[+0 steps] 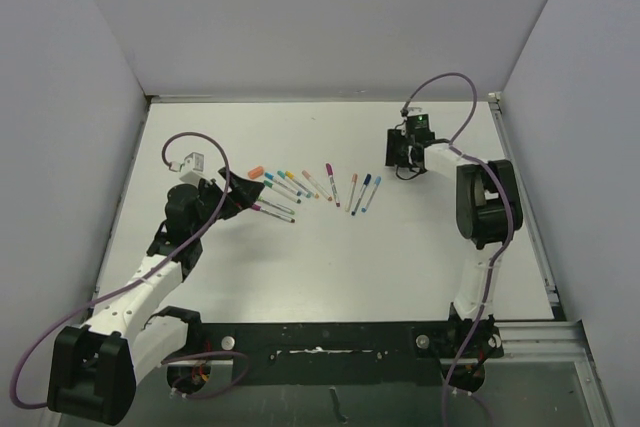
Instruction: Open the pen caps
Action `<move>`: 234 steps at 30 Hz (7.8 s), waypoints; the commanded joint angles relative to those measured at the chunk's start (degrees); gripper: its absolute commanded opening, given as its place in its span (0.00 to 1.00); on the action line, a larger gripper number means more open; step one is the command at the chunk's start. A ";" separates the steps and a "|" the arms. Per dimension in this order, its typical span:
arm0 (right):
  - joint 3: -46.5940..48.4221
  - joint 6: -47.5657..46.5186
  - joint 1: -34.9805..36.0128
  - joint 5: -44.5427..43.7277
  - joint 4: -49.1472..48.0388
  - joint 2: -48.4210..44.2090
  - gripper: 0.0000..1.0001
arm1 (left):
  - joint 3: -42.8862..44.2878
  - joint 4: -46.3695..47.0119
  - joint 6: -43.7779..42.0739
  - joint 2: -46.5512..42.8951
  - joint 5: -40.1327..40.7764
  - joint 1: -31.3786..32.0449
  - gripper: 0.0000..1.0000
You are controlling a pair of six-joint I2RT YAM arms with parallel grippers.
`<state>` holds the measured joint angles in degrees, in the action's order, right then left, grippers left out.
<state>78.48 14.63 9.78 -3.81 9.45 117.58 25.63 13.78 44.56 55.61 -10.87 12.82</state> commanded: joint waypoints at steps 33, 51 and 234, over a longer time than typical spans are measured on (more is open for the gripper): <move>-11.52 20.96 20.72 -21.46 14.12 -16.98 0.67 | -0.32 1.83 -0.08 -5.27 -2.15 0.04 0.98; -10.40 20.35 18.74 -16.82 9.72 -12.50 0.66 | -0.23 1.16 -0.58 -5.78 -1.51 0.05 0.98; -31.52 -4.08 30.27 4.94 -9.86 -39.70 0.00 | 22.36 8.93 1.27 28.34 -2.26 -3.82 0.00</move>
<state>44.99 8.38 44.18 3.75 -2.92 80.71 42.74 27.75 50.24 82.37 -15.42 9.78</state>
